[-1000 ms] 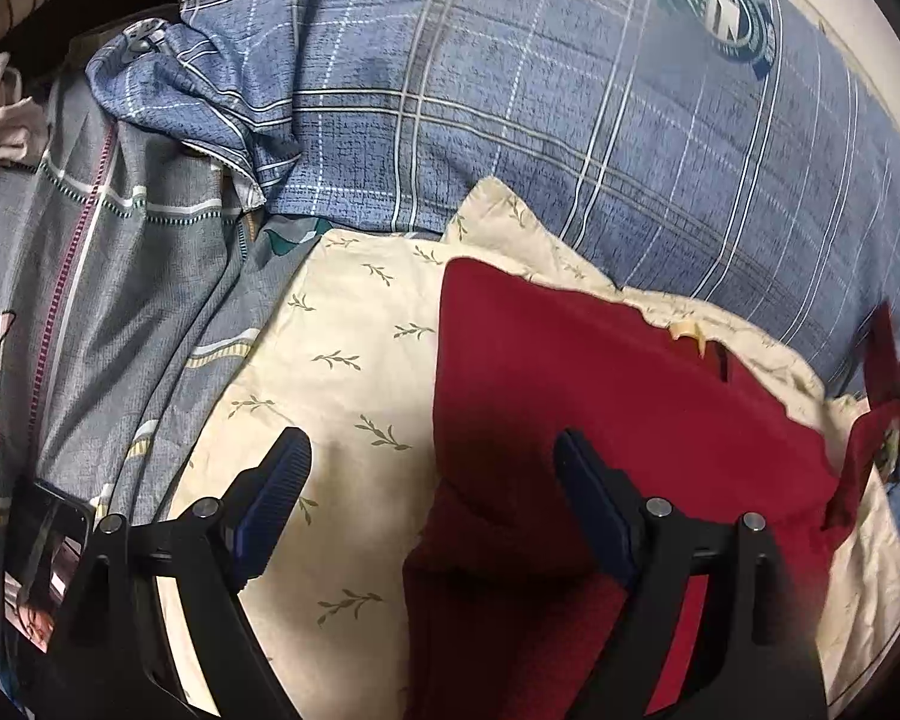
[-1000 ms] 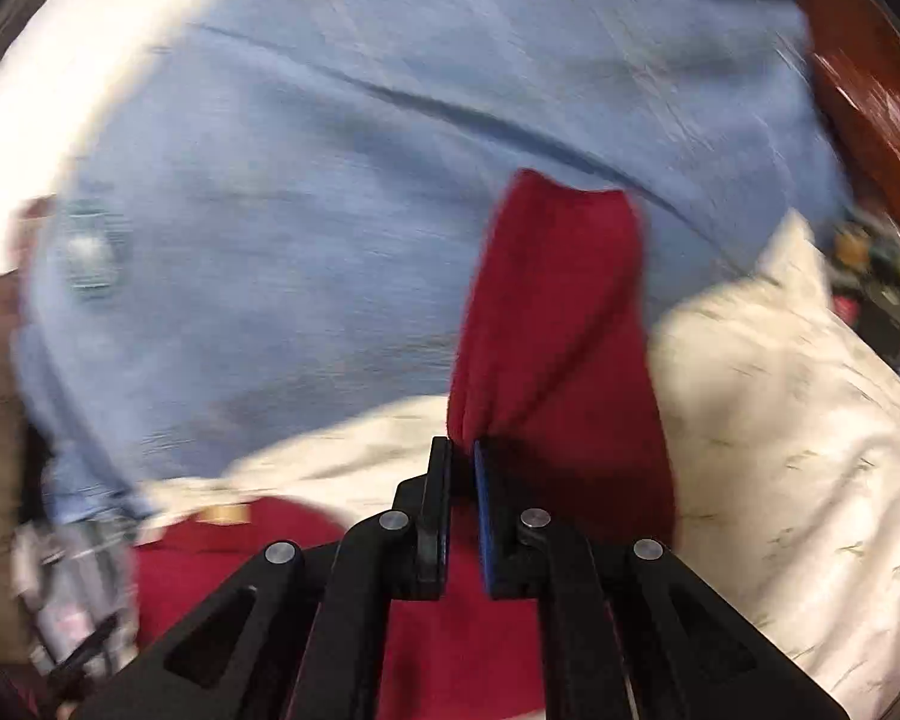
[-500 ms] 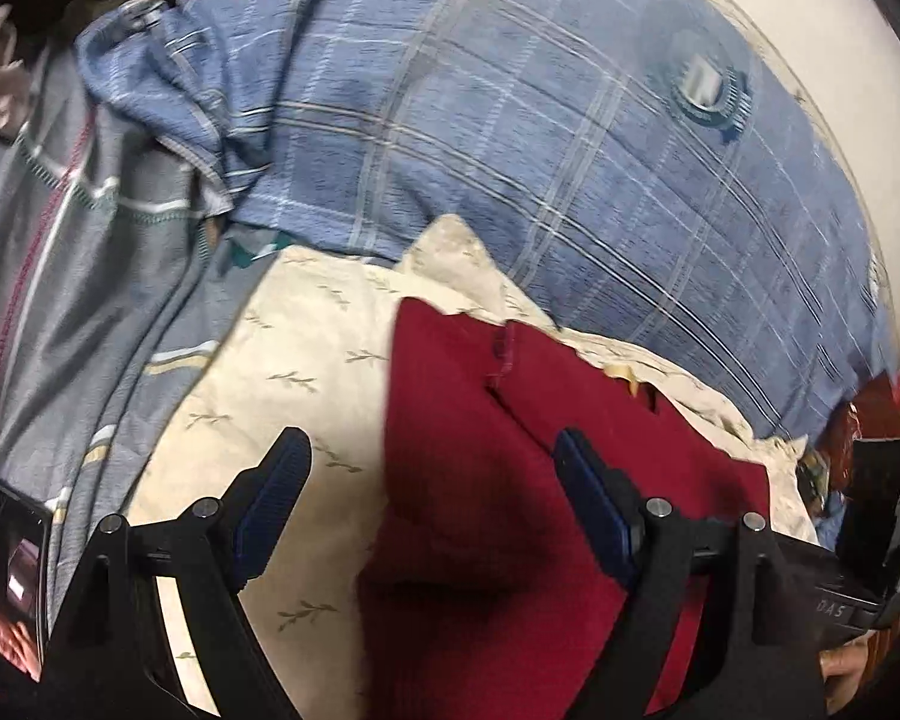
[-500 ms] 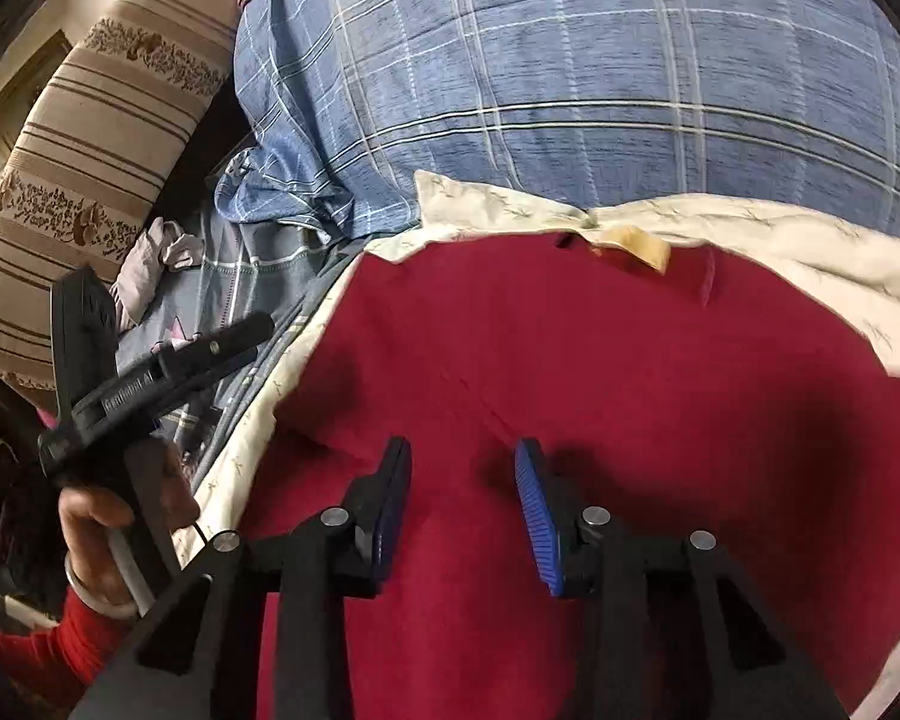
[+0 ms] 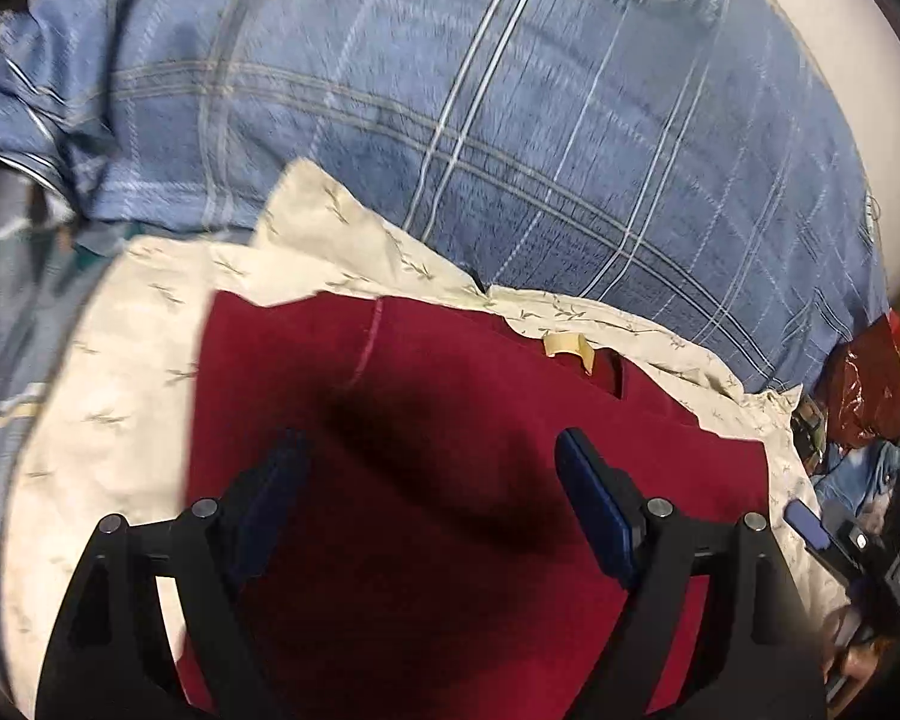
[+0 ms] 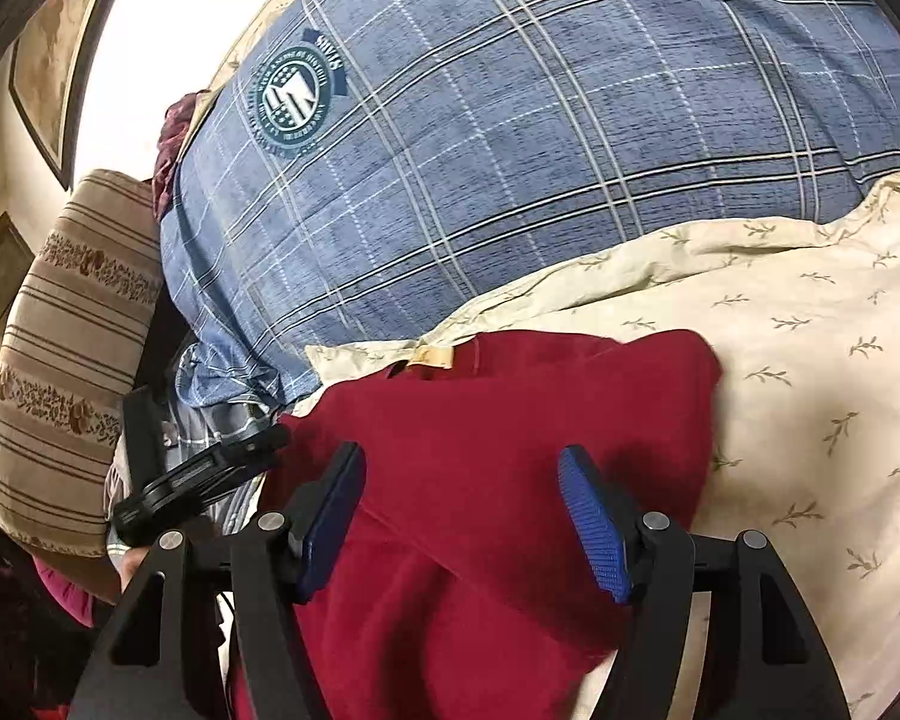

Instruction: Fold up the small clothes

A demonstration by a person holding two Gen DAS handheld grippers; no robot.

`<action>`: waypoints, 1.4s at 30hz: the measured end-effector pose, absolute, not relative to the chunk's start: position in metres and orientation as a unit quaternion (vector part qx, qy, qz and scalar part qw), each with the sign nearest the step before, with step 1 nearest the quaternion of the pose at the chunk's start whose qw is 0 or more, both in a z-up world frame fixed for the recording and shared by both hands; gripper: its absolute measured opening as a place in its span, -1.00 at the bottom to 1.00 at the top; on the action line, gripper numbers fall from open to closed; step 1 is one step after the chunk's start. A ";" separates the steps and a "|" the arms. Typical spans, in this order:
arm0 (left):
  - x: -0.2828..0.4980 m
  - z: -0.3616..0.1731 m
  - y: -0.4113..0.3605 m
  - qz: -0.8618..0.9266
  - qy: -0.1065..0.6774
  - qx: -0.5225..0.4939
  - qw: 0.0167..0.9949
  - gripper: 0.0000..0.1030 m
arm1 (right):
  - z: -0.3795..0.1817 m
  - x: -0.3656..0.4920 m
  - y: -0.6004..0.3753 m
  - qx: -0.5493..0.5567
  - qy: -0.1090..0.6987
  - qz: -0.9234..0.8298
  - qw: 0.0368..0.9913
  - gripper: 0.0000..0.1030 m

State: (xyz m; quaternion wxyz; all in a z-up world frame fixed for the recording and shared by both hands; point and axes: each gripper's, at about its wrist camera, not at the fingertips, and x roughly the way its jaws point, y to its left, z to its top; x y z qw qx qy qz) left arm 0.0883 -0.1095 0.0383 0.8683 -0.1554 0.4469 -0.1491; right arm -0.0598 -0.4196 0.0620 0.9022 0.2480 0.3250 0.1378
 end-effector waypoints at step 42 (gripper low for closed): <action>-0.039 0.048 -0.048 -0.114 0.435 -0.130 0.884 0.40 | 0.019 -0.084 -0.457 0.202 0.399 0.007 0.894 0.62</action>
